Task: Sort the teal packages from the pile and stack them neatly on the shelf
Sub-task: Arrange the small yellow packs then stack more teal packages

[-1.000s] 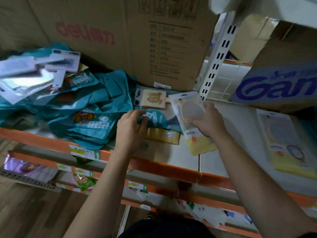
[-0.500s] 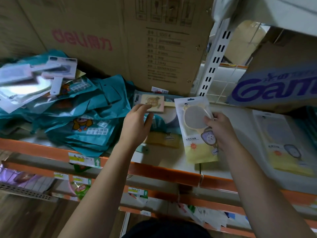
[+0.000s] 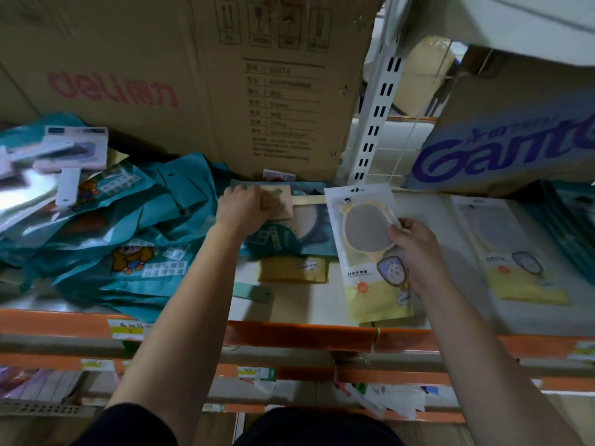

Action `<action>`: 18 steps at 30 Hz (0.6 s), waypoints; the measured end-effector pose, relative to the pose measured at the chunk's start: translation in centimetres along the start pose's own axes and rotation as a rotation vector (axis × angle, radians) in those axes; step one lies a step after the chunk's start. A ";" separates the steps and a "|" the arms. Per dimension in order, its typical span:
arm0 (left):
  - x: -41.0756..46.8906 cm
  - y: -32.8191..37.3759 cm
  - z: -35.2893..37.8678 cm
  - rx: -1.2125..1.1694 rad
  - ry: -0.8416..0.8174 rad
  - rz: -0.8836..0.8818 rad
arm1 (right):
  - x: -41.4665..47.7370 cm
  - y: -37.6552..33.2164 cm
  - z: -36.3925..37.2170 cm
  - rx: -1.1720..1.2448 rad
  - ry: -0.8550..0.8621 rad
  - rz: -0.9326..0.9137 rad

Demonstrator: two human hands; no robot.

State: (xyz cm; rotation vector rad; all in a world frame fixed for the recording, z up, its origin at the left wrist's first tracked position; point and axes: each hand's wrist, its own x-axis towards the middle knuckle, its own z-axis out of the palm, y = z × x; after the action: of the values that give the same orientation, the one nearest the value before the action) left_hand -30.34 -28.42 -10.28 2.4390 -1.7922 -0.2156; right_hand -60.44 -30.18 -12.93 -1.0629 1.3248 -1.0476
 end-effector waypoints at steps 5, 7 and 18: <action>0.2 0.4 0.0 -0.004 -0.018 -0.029 | -0.8 0.1 -0.2 0.086 0.023 -0.019; 0.0 0.5 -0.1 -0.024 0.007 -0.042 | -1.1 0.2 -0.4 0.095 0.037 -0.027; -2.4 1.7 -0.7 -0.401 0.156 -0.045 | -2.4 -0.4 -0.6 0.191 0.069 -0.049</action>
State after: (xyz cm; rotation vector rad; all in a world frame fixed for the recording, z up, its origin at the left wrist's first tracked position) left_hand -32.51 -26.62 -9.14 2.1489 -1.4653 -0.3412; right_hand -61.05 -27.94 -11.99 -0.9274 1.2312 -1.2310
